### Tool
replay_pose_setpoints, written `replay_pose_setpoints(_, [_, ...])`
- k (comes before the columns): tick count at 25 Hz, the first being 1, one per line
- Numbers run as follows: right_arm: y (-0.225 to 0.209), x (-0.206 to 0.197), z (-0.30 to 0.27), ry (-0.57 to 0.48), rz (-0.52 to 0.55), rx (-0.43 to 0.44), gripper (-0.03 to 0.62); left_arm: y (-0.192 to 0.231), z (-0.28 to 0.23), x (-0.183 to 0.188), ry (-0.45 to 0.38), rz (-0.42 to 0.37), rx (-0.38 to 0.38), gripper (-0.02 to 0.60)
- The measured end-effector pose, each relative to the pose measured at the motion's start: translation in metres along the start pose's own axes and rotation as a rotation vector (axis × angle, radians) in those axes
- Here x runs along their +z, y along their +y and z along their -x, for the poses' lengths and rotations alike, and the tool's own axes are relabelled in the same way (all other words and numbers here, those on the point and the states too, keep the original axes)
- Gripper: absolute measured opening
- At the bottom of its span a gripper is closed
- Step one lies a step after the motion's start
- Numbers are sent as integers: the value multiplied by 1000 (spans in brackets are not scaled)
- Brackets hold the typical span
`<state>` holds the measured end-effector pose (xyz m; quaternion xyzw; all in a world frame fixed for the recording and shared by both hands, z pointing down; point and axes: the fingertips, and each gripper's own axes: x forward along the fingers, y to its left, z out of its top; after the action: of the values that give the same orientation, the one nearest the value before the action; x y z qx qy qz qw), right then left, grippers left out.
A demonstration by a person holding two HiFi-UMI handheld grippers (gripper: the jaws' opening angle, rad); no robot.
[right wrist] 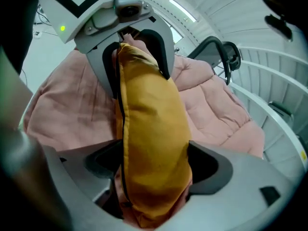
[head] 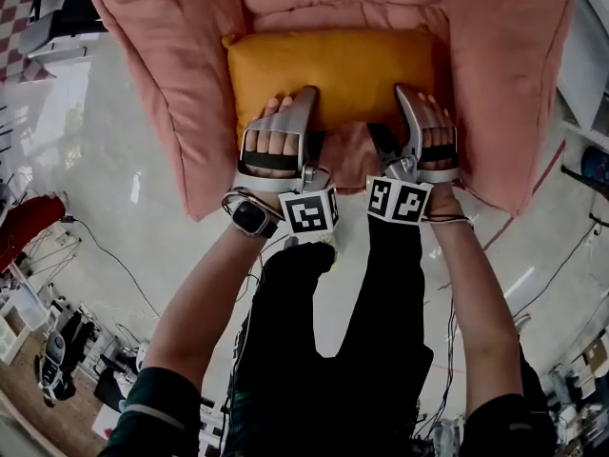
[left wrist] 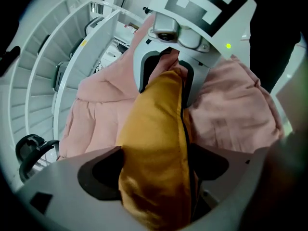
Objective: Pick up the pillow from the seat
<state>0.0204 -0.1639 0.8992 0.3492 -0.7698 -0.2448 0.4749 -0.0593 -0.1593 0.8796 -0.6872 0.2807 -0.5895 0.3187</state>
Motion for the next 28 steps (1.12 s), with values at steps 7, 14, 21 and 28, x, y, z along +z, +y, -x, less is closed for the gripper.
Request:
replay_pose_setpoints(7, [-8, -3, 8, 21, -40, 50, 302, 4, 4, 8, -12, 65, -72, 344])
replay_pose_setpoints(14, [-31, 10, 13, 29, -84, 163, 222, 29, 11, 8, -33, 150, -185, 284])
replay_pose_setpoints(21, [-62, 19, 45, -2, -115, 220, 179, 65, 38, 24, -67, 206, -274, 233])
replay_pose_setpoints(28, [-144, 59, 90, 23, -93, 176, 178, 144, 83, 34, -106, 229, -235, 221])
